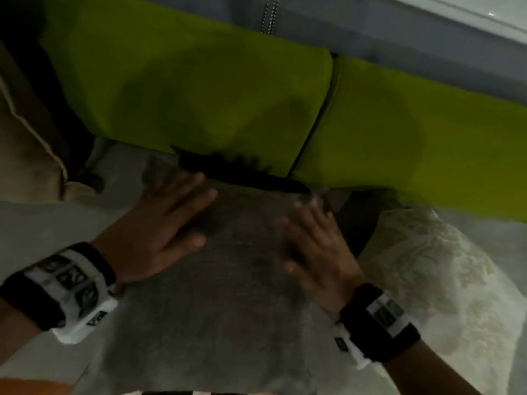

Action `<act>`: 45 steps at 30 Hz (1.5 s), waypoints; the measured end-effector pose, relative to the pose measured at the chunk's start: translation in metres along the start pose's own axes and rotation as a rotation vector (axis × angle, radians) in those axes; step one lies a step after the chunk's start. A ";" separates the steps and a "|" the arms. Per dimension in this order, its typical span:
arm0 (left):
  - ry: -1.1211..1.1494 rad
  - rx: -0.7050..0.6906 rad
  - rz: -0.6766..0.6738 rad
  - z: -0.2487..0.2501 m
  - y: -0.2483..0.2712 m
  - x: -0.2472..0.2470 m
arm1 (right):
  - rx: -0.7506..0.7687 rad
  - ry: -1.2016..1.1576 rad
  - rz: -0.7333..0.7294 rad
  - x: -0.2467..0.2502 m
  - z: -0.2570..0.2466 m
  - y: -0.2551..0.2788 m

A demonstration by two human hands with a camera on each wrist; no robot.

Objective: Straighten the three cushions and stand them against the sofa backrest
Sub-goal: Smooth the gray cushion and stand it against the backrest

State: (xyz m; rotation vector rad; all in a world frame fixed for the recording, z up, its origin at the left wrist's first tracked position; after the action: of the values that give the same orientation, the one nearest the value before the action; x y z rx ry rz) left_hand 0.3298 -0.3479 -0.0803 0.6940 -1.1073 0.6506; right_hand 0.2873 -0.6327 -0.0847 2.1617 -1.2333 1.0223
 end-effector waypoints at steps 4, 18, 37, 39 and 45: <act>-0.105 -0.037 -0.231 0.024 0.011 -0.055 | -0.029 0.031 -0.275 -0.072 0.016 0.016; -0.073 0.253 -0.454 -0.040 0.010 -0.100 | -0.585 -0.194 -0.305 -0.099 0.105 -0.003; -0.145 0.077 -0.398 -0.017 -0.033 -0.074 | -0.382 -0.115 -0.463 -0.085 0.060 -0.059; -0.112 0.121 -0.418 -0.027 -0.028 -0.077 | -0.503 -0.156 -0.437 -0.079 0.079 -0.048; 0.059 0.382 -0.420 -0.064 -0.009 -0.072 | -0.763 -0.143 -0.389 -0.038 0.115 -0.016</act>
State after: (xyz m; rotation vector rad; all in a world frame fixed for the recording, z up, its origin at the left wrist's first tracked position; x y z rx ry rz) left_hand 0.3501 -0.3128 -0.1683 1.1905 -0.7524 0.5178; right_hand 0.3328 -0.6827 -0.1868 1.7597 -0.9790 0.1780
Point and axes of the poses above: each hand's wrist, its own y-axis away from the middle knuckle, its own x-axis out of the back of the hand, z = x × y, the point moved 6 cm from there along -y, towards the middle knuckle, and after that the axes turned 11 degrees about -y, right-handed, at the moved point
